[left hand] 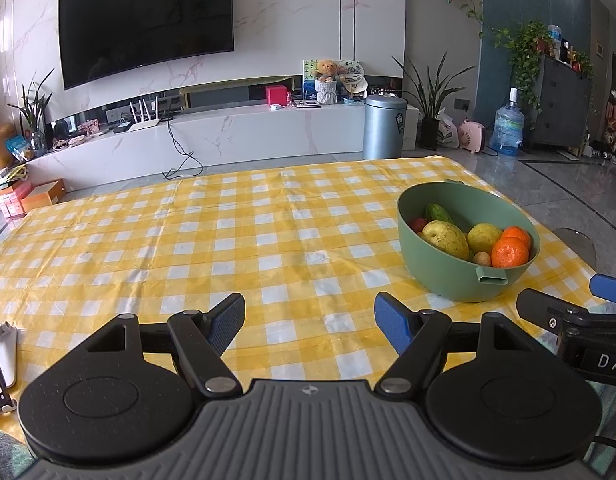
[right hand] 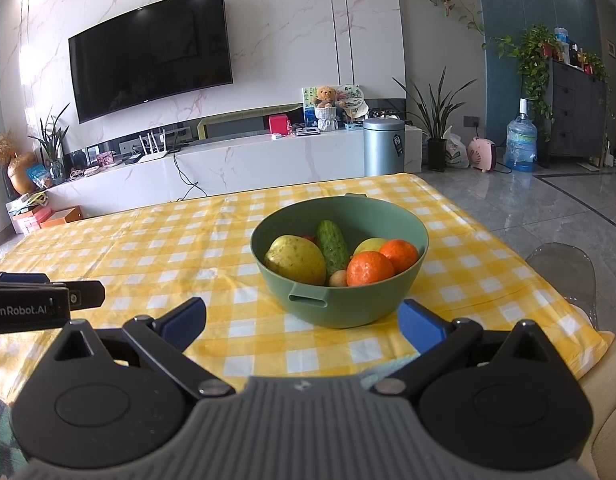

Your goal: Organize fruits

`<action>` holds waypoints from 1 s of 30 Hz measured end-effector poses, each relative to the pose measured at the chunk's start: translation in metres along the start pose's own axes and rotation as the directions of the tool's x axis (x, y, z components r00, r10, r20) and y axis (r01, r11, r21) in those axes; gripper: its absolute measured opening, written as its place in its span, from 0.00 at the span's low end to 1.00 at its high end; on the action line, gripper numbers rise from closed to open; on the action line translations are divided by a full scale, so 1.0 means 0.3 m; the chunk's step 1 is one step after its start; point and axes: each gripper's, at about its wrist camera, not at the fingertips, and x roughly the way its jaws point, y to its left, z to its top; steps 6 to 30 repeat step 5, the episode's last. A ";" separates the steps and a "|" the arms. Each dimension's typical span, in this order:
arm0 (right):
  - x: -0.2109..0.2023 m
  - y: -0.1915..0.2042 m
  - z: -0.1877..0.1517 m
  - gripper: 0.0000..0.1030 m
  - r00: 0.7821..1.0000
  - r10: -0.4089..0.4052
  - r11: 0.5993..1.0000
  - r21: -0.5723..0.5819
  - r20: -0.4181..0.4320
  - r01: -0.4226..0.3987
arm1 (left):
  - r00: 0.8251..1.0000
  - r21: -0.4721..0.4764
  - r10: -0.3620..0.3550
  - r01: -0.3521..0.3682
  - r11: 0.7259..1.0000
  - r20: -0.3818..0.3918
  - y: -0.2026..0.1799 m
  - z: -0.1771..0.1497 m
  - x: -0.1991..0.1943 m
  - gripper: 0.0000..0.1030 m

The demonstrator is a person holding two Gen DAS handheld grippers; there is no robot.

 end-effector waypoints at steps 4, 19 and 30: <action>0.000 0.001 0.001 0.96 1.000 -0.002 1.000 -0.002 -0.001 0.002 | 1.000 -0.006 0.007 -0.007 1.000 0.000 0.002 -0.001 0.002 0.84; 0.000 0.001 0.001 0.96 1.000 -0.002 1.000 -0.002 -0.001 0.002 | 1.000 -0.008 0.006 -0.006 1.000 0.000 0.004 -0.002 0.002 0.84; 0.000 0.001 0.001 0.96 1.000 -0.002 1.000 -0.002 -0.001 0.002 | 1.000 -0.008 0.006 -0.006 1.000 0.000 0.004 -0.002 0.002 0.84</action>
